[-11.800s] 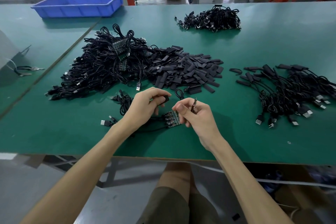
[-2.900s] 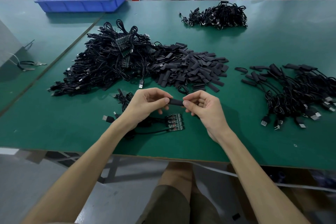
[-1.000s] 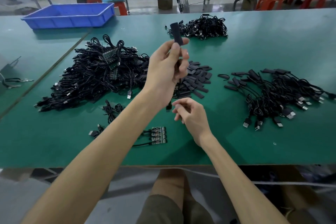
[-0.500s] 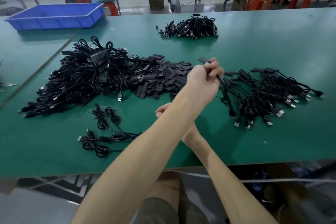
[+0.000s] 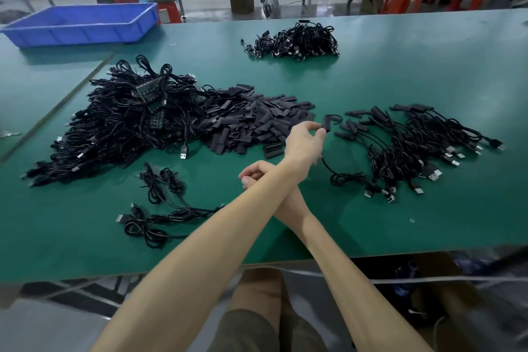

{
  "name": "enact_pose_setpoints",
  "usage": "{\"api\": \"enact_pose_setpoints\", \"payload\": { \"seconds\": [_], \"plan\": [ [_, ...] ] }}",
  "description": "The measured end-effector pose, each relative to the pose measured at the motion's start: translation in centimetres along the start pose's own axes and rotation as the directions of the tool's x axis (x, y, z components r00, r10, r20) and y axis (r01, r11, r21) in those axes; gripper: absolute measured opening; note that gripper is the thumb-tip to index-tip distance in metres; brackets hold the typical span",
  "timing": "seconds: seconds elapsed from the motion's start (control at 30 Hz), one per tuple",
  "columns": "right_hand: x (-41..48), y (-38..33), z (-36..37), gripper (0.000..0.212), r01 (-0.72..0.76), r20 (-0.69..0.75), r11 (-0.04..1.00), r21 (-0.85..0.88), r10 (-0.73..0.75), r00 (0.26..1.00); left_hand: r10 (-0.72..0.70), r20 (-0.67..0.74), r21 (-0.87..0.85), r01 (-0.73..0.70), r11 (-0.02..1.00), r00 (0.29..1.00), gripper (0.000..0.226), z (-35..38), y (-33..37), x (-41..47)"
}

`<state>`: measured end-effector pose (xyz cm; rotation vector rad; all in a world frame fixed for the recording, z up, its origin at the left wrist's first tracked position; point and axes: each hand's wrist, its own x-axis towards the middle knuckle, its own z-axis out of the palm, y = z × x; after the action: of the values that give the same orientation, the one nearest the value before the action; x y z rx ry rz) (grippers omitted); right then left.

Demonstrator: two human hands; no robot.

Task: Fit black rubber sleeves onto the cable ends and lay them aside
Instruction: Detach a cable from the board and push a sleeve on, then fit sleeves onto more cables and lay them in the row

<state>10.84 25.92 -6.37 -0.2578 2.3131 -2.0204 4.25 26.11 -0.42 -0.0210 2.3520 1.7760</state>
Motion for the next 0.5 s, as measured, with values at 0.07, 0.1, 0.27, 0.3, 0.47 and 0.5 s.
{"api": "enact_pose_setpoints", "payload": {
  "seconds": [0.07,0.1,0.27,0.3,0.47,0.5],
  "plan": [
    [-0.1,0.0,0.0,0.014,0.023,-0.004,0.999,-0.025,-0.023,1.0,-0.086,0.101,-0.047,0.091,0.995,0.991,0.031,0.2,0.0,-0.3],
    [-0.1,0.1,0.0,0.014,0.03,0.001,0.998,-0.048,-0.03,1.0,-0.113,0.145,-0.067,0.124,0.99,0.983,0.031,0.3,0.0,-0.3],
    [0.0,0.5,0.1,0.013,0.031,0.007,0.999,-0.026,-0.031,1.0,-0.063,0.222,-0.01,0.067,0.998,0.973,0.028,0.9,-0.5,-0.9],
    [0.0,0.6,0.1,0.012,0.023,-0.003,1.0,-0.021,-0.023,1.0,-0.026,0.184,-0.003,0.027,1.0,0.983,0.027,1.0,-0.5,-1.1],
    [0.4,1.0,0.1,0.008,0.038,-0.005,0.998,-0.059,-0.039,0.999,0.044,0.053,0.197,-0.054,0.979,0.998,0.033,0.6,-0.6,-1.3],
    [0.4,1.1,0.2,0.008,0.043,0.003,0.997,-0.066,-0.043,0.999,-0.007,0.106,0.206,-0.015,0.978,0.994,0.027,0.6,-0.7,-1.2]
  ]
}}
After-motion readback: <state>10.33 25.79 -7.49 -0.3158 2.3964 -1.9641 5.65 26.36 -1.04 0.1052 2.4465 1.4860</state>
